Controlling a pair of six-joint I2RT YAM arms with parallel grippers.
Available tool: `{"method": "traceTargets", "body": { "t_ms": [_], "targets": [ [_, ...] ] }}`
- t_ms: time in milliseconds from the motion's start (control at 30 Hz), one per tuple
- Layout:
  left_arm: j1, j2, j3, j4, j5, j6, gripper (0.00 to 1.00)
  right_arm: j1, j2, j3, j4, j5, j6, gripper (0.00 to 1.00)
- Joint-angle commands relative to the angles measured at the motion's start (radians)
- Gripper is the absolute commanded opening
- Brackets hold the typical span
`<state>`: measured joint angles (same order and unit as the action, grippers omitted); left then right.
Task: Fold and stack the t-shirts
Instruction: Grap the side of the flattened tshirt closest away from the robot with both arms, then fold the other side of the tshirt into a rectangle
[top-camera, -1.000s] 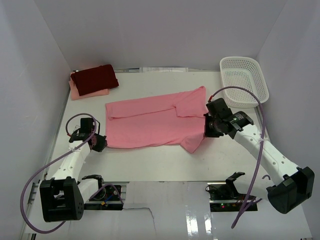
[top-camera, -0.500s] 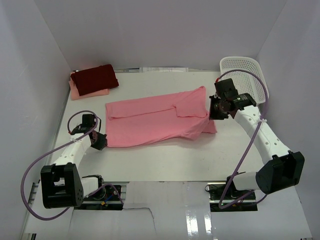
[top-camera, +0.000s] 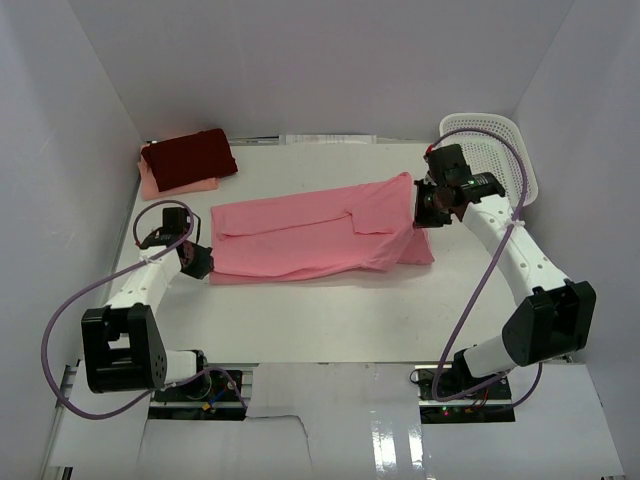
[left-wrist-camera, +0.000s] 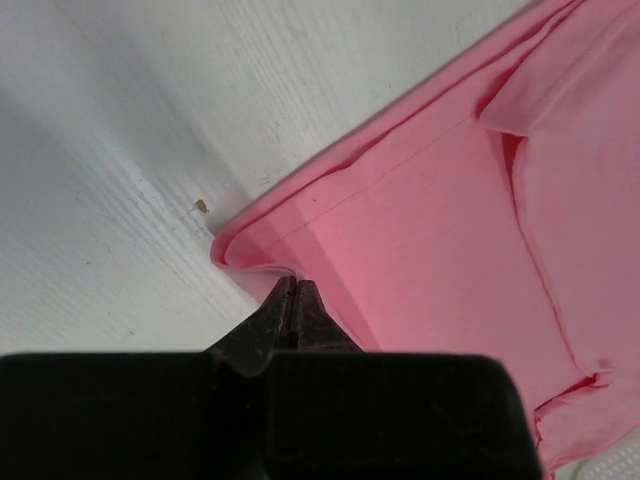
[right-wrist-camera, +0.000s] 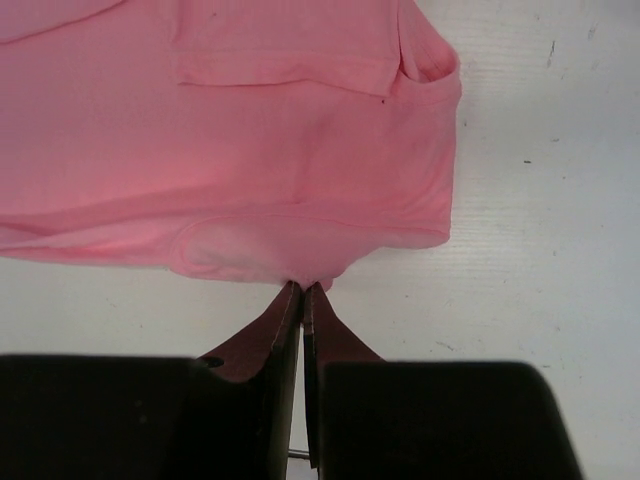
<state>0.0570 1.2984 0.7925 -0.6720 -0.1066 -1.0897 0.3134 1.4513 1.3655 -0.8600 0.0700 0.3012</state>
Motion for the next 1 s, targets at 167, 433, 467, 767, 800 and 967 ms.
{"method": "traceTargets", "body": {
  "t_ms": [167, 433, 467, 767, 800, 967],
  "targets": [
    [0.003, 0.058, 0.088, 0.011, 0.03, -0.016, 0.0, -0.04, 0.067, 0.156, 0.027, -0.035, -0.036, 0.08],
    [0.026, 0.14, 0.166, 0.011, 0.061, -0.015, 0.0, -0.069, 0.161, 0.259, 0.024, -0.055, -0.048, 0.08],
    [0.027, 0.148, 0.174, 0.011, 0.065, -0.016, 0.0, -0.077, 0.181, 0.271, 0.022, -0.059, -0.051, 0.08],
    [0.072, 0.168, 0.235, 0.002, 0.077, -0.015, 0.0, -0.112, 0.3, 0.417, 0.0, -0.108, -0.054, 0.08],
    [0.076, 0.17, 0.238, 0.003, 0.079, -0.015, 0.0, -0.112, 0.31, 0.428, -0.002, -0.11, -0.054, 0.08],
    [0.098, 0.196, 0.264, 0.003, 0.091, -0.013, 0.0, -0.114, 0.379, 0.484, -0.01, -0.133, -0.051, 0.08]
  ]
}}
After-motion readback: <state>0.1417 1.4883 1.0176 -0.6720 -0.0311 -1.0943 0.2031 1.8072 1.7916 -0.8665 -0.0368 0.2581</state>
